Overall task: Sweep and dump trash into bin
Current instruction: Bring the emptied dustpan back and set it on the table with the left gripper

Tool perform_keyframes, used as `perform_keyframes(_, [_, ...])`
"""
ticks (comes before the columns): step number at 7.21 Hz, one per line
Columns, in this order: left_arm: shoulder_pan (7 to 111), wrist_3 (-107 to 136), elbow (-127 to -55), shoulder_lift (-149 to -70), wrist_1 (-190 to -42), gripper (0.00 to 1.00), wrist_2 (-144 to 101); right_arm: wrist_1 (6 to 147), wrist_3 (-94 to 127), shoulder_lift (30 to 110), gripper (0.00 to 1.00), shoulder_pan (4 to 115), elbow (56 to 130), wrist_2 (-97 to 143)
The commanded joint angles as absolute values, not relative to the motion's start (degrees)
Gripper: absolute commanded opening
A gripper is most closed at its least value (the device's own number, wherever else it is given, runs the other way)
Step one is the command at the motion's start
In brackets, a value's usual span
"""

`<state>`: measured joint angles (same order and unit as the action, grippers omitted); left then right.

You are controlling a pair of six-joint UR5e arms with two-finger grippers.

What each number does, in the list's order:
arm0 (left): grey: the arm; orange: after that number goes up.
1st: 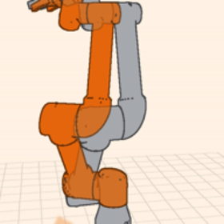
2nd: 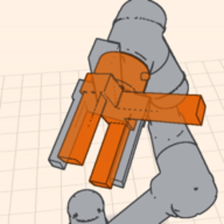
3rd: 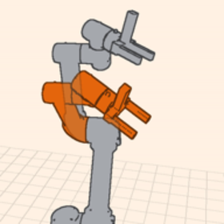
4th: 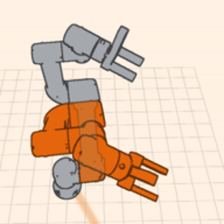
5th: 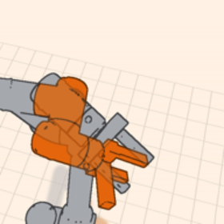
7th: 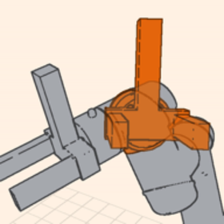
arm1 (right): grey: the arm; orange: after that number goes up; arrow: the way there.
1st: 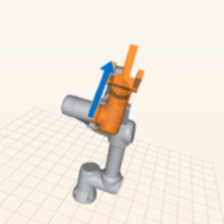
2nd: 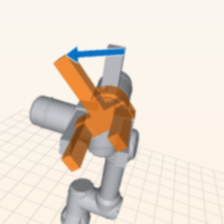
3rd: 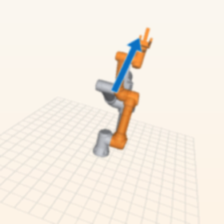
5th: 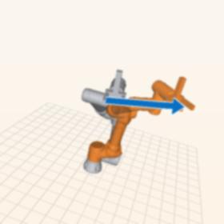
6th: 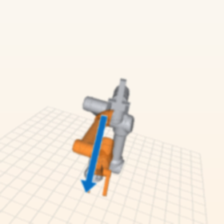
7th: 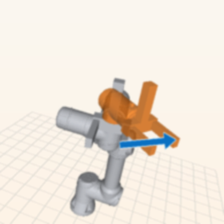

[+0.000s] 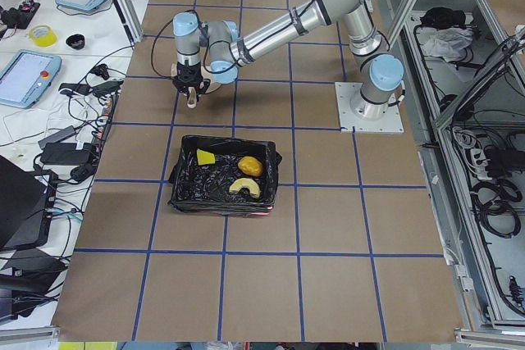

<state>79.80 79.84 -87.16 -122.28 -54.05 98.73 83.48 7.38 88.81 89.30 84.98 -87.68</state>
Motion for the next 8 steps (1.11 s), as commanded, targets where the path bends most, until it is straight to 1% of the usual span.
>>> perform_keyframes(1, [79.8, 79.37, -87.71, -121.38, -54.14, 0.15, 99.4, 83.41, 7.38, 88.86, 1.0, 89.3, 84.99, -87.71])
perform_keyframes(2, [79.8, 79.1, -87.8, -121.2, -54.49, 0.33, 104.36, 83.41, 7.38, 88.94, 1.0, 89.38, 84.99, -87.71])
perform_keyframes(3, [79.8, 79.01, -88.76, -121.2, -54.41, 0.41, 105.54, 83.41, 7.3, 88.86, 1.0, 89.3, 84.99, -87.71])
perform_keyframes(4, [80.07, 79.01, -89.47, -120.77, -54.32, 0.45, 105.56, 83.32, 7.29, 88.94, 1.0, 89.38, 84.99, -87.71])
perform_keyframes(7, [82.6, 78.84, -89.12, -120.76, -55.2, 0.44, 104.94, 83.32, 7.29, 88.95, 1.0, 89.38, 84.99, -87.71])
perform_keyframes(8, [83.05, 74.31, -88.77, -120.24, -55.11, 0.45, 104.85, 83.32, 7.29, 88.95, 1.0, 89.38, 84.99, -87.71])
